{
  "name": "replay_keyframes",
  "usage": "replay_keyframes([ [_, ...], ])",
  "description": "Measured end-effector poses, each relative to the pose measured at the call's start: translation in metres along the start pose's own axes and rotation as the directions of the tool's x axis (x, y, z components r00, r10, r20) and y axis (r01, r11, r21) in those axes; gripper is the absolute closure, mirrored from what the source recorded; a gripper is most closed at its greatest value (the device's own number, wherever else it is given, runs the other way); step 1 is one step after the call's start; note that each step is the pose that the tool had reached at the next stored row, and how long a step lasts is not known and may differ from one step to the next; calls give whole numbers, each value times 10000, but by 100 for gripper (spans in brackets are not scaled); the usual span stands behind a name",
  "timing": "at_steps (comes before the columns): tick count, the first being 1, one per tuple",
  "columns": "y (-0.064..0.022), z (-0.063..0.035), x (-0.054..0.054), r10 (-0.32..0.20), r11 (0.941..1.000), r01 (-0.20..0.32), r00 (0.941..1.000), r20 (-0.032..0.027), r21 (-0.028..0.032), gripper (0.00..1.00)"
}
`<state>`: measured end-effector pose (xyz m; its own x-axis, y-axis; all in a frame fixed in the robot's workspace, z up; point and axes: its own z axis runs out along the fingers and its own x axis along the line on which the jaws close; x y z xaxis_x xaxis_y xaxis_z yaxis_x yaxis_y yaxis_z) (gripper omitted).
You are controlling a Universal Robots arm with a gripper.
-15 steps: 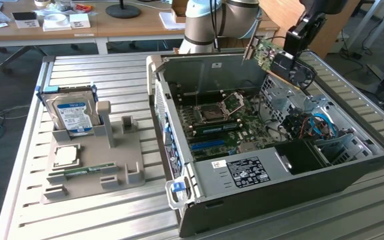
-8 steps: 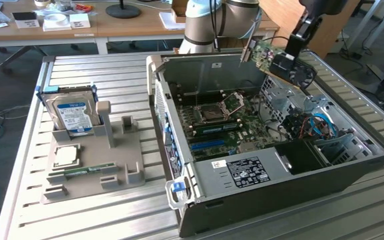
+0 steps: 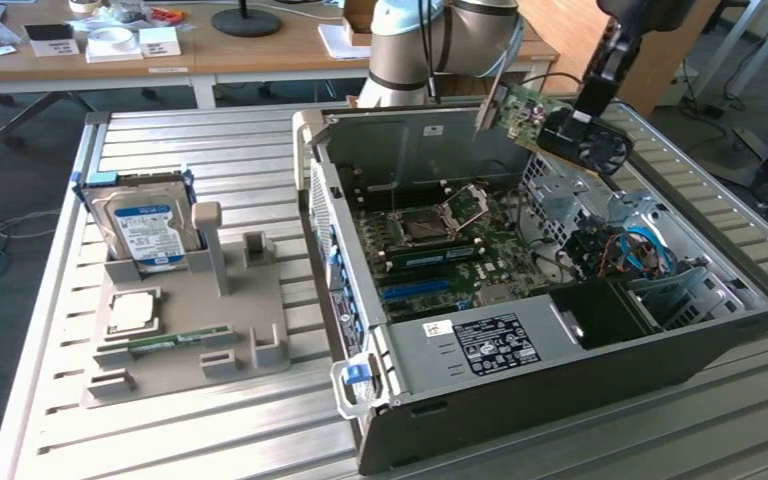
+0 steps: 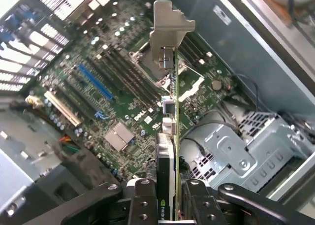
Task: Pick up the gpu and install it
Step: 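Insert the gpu into the slot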
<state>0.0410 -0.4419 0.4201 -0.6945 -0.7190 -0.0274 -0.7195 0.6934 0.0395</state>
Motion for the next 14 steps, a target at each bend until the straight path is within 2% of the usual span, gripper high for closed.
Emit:
replay_keyframes([
  [3, 0, 5, 0, -554, 9985, 554, 9985, -21, -16, 73],
  [6, 0, 11, 0, -1091, 9940, 1091, 9940, -41, -33, 73],
  [7, 0, 14, 0, -1447, 9895, 1447, 9895, -54, -44, 73],
  [11, -1, 22, 0, -2171, 9761, 2170, 9761, -79, -69, 73],
  [14, -1, 27, 1, -2692, 9631, 2692, 9630, -96, -88, 73],
])
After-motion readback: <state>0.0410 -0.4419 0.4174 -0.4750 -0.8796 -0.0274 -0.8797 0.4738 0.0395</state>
